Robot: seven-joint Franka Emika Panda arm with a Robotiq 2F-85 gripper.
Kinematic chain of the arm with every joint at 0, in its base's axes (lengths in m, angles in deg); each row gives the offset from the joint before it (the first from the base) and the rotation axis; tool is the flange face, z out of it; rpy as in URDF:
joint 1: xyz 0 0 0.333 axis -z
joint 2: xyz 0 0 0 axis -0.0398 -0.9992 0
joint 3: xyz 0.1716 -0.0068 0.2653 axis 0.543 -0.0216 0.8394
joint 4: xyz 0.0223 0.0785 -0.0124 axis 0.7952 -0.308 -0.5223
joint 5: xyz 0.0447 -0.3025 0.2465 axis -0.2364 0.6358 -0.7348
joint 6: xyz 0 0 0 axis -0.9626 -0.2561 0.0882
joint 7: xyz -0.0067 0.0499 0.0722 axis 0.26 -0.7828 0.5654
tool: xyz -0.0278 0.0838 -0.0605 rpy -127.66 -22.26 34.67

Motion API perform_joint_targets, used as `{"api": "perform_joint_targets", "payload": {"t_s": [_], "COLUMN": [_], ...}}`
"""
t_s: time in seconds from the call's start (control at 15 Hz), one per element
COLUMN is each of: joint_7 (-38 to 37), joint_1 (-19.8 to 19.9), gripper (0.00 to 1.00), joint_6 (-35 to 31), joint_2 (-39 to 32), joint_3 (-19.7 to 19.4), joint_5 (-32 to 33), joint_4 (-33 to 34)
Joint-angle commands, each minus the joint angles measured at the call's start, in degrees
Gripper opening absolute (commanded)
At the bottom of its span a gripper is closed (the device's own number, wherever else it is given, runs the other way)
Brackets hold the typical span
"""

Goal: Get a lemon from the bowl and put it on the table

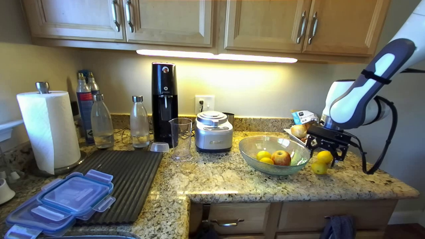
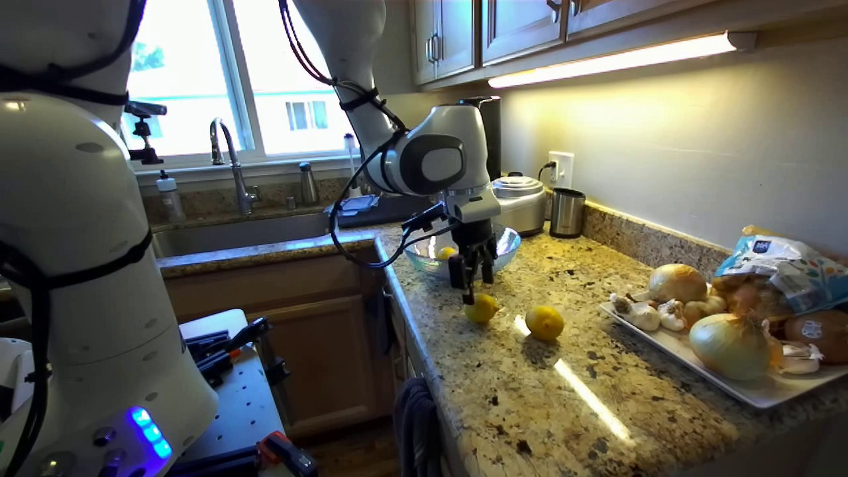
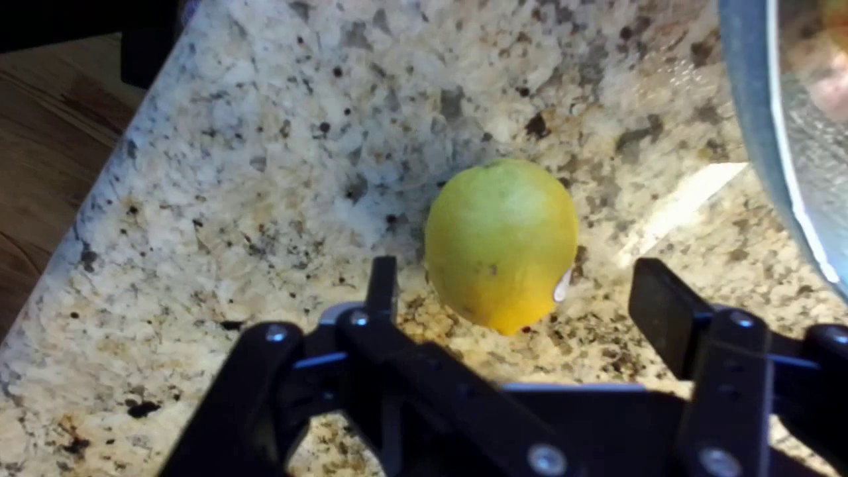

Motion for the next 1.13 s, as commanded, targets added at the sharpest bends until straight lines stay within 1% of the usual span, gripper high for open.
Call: {"api": "perform_joint_targets", "payload": {"t_s": [0.0,0.07,0.13,0.4,0.53,0.67,0.87,0.93,1.07], "joint_7": [-6.8,-8.59,-9.56,-7.27,-4.68,0.08,8.71,3.72,4.52], "joint_1": [-5.12,-5.63,-5.31,-1.6,-0.08,1.15,2.11,2.99,3.37], "gripper": [1.0,1.0,1.0,1.0,1.0,1.0,1.0,1.0,1.0], "joint_6": [3.18,4.29,5.13,10.91,13.91,16.27,18.46,16.06,16.18], "joint_2": [7.38,8.71,9.99,16.55,18.78,20.31,20.89,18.65,18.64], "joint_3": [-4.58,-4.78,-4.11,3.23,7.21,10.9,15.04,15.16,16.28], "joint_5": [8.98,11.72,13.85,15.17,13.25,9.9,4.1,6.89,6.26], "joint_4": [-3.27,-3.18,-3.18,-3.47,-2.9,-2.29,-0.58,-0.12,0.15]}}
